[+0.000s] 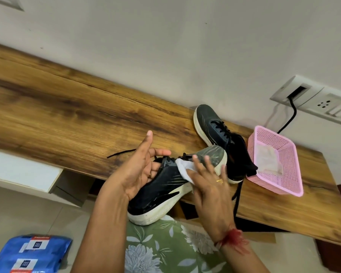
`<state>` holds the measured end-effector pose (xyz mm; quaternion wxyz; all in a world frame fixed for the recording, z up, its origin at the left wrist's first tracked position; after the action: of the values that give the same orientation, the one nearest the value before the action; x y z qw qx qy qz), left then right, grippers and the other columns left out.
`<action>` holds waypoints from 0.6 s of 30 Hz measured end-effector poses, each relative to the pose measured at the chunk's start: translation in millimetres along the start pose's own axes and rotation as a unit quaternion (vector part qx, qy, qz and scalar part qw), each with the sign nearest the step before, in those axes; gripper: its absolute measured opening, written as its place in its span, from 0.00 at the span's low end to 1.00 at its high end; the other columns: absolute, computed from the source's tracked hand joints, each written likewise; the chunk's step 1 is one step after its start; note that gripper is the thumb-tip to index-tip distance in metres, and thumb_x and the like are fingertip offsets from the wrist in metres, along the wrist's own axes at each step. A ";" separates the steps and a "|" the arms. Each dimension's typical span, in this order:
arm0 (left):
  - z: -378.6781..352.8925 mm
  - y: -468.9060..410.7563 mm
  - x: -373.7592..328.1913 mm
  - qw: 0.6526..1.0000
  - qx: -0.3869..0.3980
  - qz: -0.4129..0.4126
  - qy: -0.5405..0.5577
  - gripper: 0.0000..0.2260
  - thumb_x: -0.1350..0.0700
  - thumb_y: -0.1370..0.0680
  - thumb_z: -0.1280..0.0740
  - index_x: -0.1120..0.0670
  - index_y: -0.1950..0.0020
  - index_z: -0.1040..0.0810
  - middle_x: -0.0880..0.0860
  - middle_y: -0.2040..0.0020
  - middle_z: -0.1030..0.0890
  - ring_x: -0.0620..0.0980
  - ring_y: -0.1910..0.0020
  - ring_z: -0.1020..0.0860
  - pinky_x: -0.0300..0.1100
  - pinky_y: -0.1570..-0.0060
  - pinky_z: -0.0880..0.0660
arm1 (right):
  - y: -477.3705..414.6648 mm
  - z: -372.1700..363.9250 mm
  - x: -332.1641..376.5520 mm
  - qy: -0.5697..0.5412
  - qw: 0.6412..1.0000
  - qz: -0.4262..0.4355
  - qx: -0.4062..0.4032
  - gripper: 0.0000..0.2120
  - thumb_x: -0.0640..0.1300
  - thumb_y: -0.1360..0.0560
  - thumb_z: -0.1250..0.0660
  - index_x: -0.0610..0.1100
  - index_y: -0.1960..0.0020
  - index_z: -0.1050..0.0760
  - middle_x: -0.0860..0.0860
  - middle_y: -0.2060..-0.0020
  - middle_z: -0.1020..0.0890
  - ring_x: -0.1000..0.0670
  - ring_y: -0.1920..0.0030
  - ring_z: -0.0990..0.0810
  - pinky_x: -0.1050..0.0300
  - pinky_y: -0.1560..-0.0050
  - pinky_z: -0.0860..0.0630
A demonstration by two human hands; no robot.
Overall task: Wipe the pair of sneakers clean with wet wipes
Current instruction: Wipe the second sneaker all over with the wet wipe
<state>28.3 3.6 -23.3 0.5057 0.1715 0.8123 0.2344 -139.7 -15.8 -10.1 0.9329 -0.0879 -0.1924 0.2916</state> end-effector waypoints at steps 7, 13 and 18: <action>-1.2 0.7 -0.8 1.000 0.005 -0.003 0.002 0.37 0.28 0.32 0.49 0.55 0.40 0.24 0.61 0.56 0.17 0.51 0.65 0.21 0.43 0.63 0.29 | 2.8 -7.4 11.3 0.022 1.000 0.016 0.004 0.20 0.37 0.25 0.43 0.44 0.34 0.28 0.49 0.31 0.32 0.48 0.28 0.40 0.49 0.27 0.50; 0.7 2.1 -1.0 1.000 0.006 -0.008 0.004 0.35 0.30 0.32 0.47 0.55 0.40 0.24 0.61 0.55 0.19 0.52 0.64 0.25 0.43 0.64 0.30 | -2.0 18.7 -13.7 -0.012 0.997 -0.070 -0.039 0.19 0.33 0.29 0.32 0.43 0.39 0.23 0.43 0.45 0.25 0.44 0.47 0.24 0.56 0.52 0.22; 3.4 2.2 -2.3 1.000 0.006 -0.004 0.011 0.34 0.31 0.30 0.46 0.55 0.38 0.25 0.65 0.50 0.20 0.54 0.61 0.25 0.45 0.60 0.28 | -24.8 75.0 -81.2 -0.392 0.846 -0.310 -0.183 0.11 0.41 0.21 0.39 0.39 0.42 0.23 0.44 0.51 0.18 0.52 0.56 0.21 0.65 0.60 0.25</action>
<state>32.5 4.9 -21.6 0.4967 0.1691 0.8198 0.2296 -219.3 -79.0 40.1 0.7886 -0.0706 -0.6093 -0.0434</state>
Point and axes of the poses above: each hand's wrist, its own y-axis away from the middle knuckle, its own z-axis out of the back of the hand, x = y × z, the point moved 4 cm from there along -y, towards the middle knuckle
